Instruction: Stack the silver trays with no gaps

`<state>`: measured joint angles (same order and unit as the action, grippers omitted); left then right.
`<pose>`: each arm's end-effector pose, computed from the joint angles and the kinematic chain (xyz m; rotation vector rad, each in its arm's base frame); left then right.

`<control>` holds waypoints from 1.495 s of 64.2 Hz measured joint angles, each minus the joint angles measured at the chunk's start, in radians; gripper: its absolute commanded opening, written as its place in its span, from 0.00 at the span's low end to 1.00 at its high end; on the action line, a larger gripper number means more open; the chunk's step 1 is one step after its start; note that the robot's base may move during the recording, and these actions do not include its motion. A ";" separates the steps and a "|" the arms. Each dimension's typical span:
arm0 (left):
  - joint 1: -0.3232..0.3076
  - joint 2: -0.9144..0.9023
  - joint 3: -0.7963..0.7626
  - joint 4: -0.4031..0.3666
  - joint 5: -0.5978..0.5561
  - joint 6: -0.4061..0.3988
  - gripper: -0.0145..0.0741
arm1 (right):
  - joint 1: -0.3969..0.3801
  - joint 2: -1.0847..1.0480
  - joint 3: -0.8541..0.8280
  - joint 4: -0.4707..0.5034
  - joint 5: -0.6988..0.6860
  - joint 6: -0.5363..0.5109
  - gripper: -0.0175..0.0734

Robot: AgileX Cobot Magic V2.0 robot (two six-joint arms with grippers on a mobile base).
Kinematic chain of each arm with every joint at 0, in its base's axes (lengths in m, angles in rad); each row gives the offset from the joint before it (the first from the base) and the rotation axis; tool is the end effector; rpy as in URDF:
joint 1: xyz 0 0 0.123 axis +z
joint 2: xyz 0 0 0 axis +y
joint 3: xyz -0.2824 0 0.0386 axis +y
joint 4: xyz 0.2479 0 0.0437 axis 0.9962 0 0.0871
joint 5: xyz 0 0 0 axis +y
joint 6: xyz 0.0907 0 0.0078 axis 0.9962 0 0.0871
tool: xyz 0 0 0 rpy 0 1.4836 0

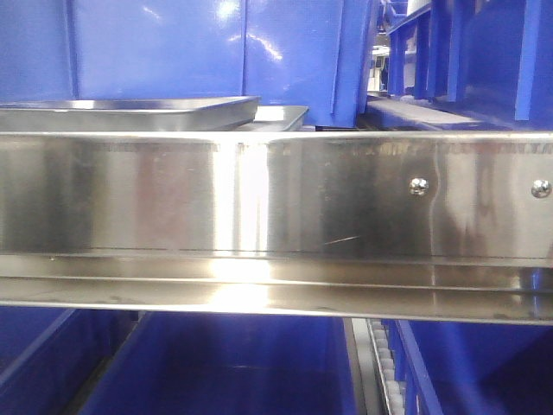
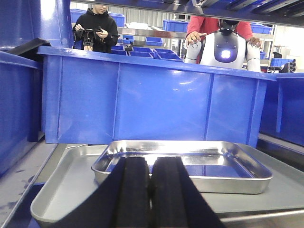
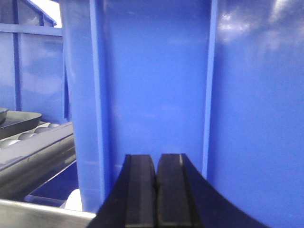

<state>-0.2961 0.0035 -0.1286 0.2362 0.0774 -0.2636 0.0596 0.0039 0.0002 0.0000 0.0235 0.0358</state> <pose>0.0468 -0.0125 0.2492 0.1774 1.4277 -0.2535 0.0566 0.0034 0.2107 -0.0180 1.5116 0.0765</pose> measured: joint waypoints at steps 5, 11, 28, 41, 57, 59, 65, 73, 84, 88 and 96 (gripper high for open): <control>0.000 0.000 0.000 0.000 0.000 0.000 0.15 | -0.002 0.000 0.000 0.000 0.000 0.000 0.11; 0.000 0.000 0.000 0.000 0.000 0.000 0.15 | -0.011 0.000 0.000 0.000 0.000 0.000 0.11; 0.000 0.000 0.000 0.000 0.000 0.000 0.15 | -0.052 0.000 0.000 0.000 -0.001 0.000 0.11; 0.000 0.000 0.000 0.000 0.000 0.000 0.15 | -0.052 0.000 0.000 0.000 -0.001 0.000 0.11; 0.000 0.000 0.000 0.000 0.000 0.000 0.15 | -0.052 0.000 0.000 0.000 -0.001 0.000 0.11; 0.000 0.000 0.000 0.000 0.000 0.000 0.15 | -0.052 0.000 0.000 0.000 -0.001 0.000 0.11; 0.000 0.000 0.000 0.000 0.000 0.000 0.15 | -0.052 0.000 0.000 0.000 -0.001 0.000 0.11; 0.000 0.000 0.000 0.000 0.000 0.000 0.15 | -0.052 0.000 0.000 0.000 -0.001 0.000 0.11; 0.000 0.000 0.000 0.005 0.000 0.000 0.15 | -0.052 0.000 0.000 0.000 -0.001 0.000 0.11; 0.006 0.000 0.000 0.043 0.005 0.000 0.15 | -0.052 0.000 0.000 0.000 -0.001 0.000 0.11; 0.060 0.000 0.016 0.118 0.021 0.001 0.15 | -0.052 0.000 0.000 0.000 -0.001 0.000 0.11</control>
<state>-0.2359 0.0035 -0.1122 0.3541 0.0982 -0.2621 0.0077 0.0039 0.0002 0.0000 0.0221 0.0358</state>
